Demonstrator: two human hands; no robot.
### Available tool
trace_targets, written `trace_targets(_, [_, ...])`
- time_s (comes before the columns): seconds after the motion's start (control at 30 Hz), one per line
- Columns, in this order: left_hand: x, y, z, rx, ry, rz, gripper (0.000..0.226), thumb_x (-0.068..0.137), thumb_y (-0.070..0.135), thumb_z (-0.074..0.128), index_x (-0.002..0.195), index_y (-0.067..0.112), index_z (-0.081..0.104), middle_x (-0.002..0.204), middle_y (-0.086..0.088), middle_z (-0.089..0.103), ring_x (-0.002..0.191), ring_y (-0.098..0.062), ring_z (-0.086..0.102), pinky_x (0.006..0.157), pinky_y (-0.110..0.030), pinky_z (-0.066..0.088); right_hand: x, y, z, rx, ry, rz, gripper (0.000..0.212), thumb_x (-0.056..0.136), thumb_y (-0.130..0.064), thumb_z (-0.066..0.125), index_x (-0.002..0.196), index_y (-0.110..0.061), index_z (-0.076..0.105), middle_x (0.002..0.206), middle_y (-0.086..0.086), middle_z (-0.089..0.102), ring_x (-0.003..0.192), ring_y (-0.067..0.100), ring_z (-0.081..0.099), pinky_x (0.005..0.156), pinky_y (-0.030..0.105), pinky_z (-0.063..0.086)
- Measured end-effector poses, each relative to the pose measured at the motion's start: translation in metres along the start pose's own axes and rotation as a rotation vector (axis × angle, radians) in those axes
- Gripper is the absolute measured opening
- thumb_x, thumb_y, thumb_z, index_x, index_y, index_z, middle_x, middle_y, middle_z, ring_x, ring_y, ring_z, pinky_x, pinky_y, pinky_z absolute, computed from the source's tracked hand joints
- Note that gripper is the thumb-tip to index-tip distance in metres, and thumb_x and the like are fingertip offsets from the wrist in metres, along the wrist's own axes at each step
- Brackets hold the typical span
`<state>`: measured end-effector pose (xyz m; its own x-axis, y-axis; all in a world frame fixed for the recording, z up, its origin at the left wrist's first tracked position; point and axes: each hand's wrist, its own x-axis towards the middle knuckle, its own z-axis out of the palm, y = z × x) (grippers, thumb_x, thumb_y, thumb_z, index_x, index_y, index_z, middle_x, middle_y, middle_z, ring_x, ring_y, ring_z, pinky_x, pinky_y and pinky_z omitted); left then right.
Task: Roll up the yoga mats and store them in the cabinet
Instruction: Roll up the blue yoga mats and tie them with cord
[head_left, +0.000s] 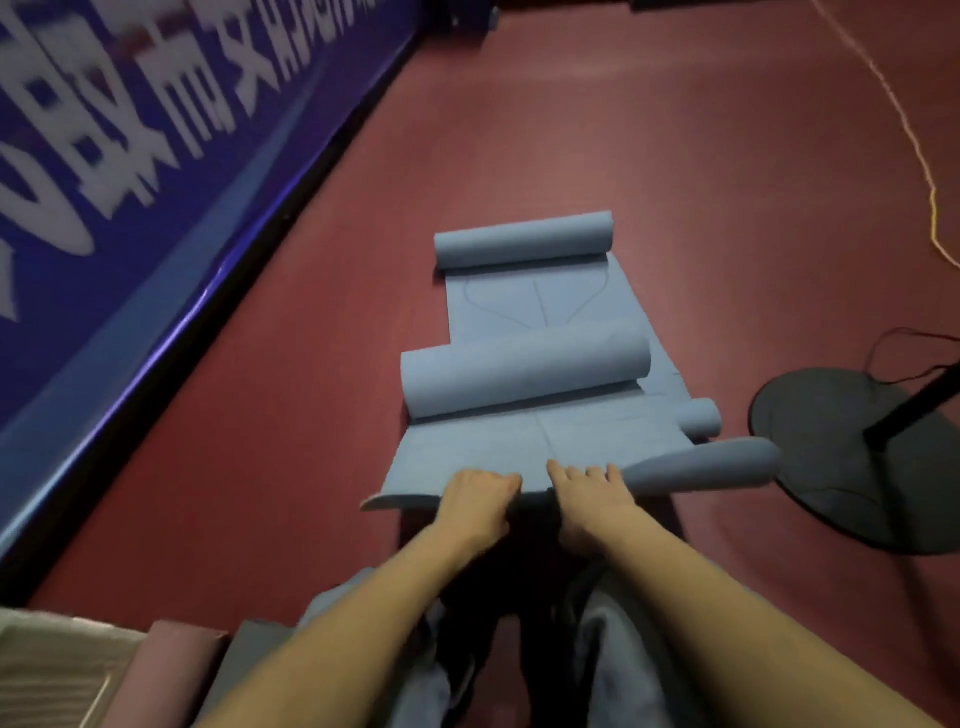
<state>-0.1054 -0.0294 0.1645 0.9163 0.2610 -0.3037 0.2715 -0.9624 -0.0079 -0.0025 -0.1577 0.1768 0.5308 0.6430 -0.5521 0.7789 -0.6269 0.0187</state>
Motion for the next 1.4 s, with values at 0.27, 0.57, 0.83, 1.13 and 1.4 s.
trace_targets(0.27, [-0.127, -0.036, -0.124, 0.087, 0.591, 0.102, 0.052, 0.055, 0.006, 0.086, 0.092, 0.025, 0.054, 0.056, 0.001, 0.066, 0.043, -0.031, 0.058, 0.042, -0.030, 0.042, -0.126, 0.024, -0.050, 0.094, 0.606, -0.106, 0.016, 0.094, -0.031, 0.063, 0.098, -0.015, 0.064, 0.106, 0.007, 0.057, 0.094, 0.035, 0.061, 0.074, 0.039, 0.036])
trace_targets(0.57, [-0.237, -0.011, -0.079, -0.283, 0.497, 0.219, 0.014, 0.089, 0.036, 0.058, 0.091, 0.026, 0.068, 0.079, 0.014, 0.061, 0.072, -0.009, 0.044, 0.064, -0.029, 0.039, -0.219, 0.041, 0.021, 0.081, 0.899, -0.371, 0.037, 0.096, -0.053, 0.050, 0.088, -0.018, 0.059, 0.077, -0.002, 0.053, 0.069, 0.028, 0.054, 0.062, 0.038, 0.036])
trace_targets(0.83, [-0.271, -0.024, -0.070, -0.254, 0.554, 0.188, 0.038, 0.105, 0.046, 0.042, 0.096, 0.017, 0.066, 0.083, 0.003, 0.068, 0.074, -0.023, 0.066, 0.064, -0.032, 0.045, -0.246, 0.025, 0.011, 0.180, 1.035, -0.580, 0.030, 0.100, -0.031, 0.057, 0.080, -0.009, 0.065, 0.071, 0.004, 0.052, 0.063, 0.028, 0.049, 0.053, 0.039, 0.039])
trace_targets(1.13, [-0.315, 0.006, -0.033, -0.433, 0.451, 0.028, 0.037, 0.099, 0.058, 0.049, 0.089, 0.026, 0.065, 0.082, 0.015, 0.063, 0.074, -0.012, 0.063, 0.062, -0.037, 0.052, -0.267, 0.019, 0.059, 0.518, 0.792, -0.586, 0.019, 0.089, -0.027, 0.069, 0.097, -0.011, 0.063, 0.087, -0.003, 0.060, 0.075, 0.020, 0.056, 0.064, 0.035, 0.045])
trace_targets(1.4, [-0.299, 0.016, -0.038, -0.518, 0.445, -0.260, 0.044, 0.086, 0.071, 0.047, 0.078, 0.031, 0.065, 0.067, 0.017, 0.062, 0.064, -0.010, 0.059, 0.062, -0.037, 0.050, -0.269, 0.043, 0.041, 0.432, 0.876, -0.673, 0.016, 0.085, -0.001, 0.064, 0.097, 0.000, 0.075, 0.097, 0.010, 0.068, 0.091, 0.031, 0.065, 0.076, 0.042, 0.052])
